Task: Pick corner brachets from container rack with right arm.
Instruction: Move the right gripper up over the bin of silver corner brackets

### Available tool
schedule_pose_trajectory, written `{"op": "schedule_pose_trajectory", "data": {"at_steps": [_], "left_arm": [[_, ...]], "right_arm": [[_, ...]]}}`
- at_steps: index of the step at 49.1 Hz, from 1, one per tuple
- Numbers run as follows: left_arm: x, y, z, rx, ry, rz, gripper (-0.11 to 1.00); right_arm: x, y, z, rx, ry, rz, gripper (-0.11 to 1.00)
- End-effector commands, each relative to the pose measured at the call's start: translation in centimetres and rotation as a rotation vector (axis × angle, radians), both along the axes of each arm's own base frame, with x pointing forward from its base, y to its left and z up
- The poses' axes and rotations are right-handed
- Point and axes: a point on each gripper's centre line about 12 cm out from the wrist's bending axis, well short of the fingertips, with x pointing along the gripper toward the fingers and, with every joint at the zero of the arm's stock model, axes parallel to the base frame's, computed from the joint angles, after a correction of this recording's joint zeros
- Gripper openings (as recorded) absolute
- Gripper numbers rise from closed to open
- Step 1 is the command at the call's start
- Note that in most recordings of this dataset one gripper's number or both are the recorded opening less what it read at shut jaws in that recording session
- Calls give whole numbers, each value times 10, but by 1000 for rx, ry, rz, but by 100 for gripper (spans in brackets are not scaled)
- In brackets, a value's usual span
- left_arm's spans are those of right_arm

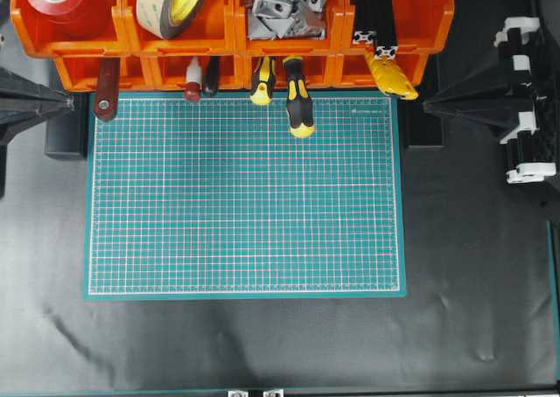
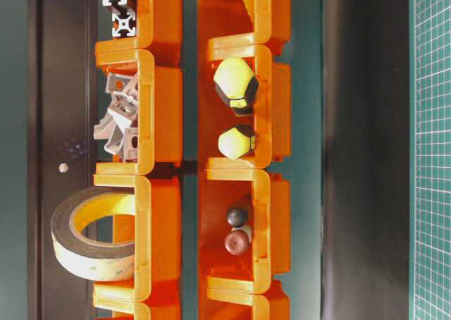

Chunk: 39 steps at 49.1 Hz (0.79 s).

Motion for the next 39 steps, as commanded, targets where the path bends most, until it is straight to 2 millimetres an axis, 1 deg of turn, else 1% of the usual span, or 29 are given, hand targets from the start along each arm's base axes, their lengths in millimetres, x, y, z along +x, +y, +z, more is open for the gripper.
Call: {"op": "schedule_pose_trajectory", "data": {"at_steps": [1,6,9,13,18,20,21,23,26,28,31,35,39], "left_arm": [[6,-1,11,10,-15,-7,6],[10,0,8,-2,2,-5,1],[11,0,6,-7,11,-6,6],[12,0,7,-10,11,-6,21],[13,0,9,-10,11,-6,48],[13,0,12,-8,11,-4,59],[14,0,13,-8,12,-3,63],[15,0,17,-6,22,-2,67],[17,0,26,-5,46,-1,63],[18,0,33,-4,75,-2,58],[19,0,40,-4,121,-2,46],[19,-3,47,-1,173,-12,33],[17,-8,51,8,211,-32,21]], "right_arm": [[3,-3,3,18,-8,-16,1],[2,-5,-1,23,15,-28,1],[2,-6,-3,31,29,-32,11],[1,-6,-3,48,36,-39,30],[0,-7,-2,72,40,-45,59],[0,-7,-2,78,43,-45,68],[-1,-7,0,80,40,-46,70],[0,-7,6,80,34,-44,70],[0,-6,15,80,39,-39,65],[0,-6,23,78,53,-39,60],[-1,-6,36,78,93,-41,51],[-3,-6,60,79,172,-43,37],[-5,-6,82,72,229,-47,31]]}}
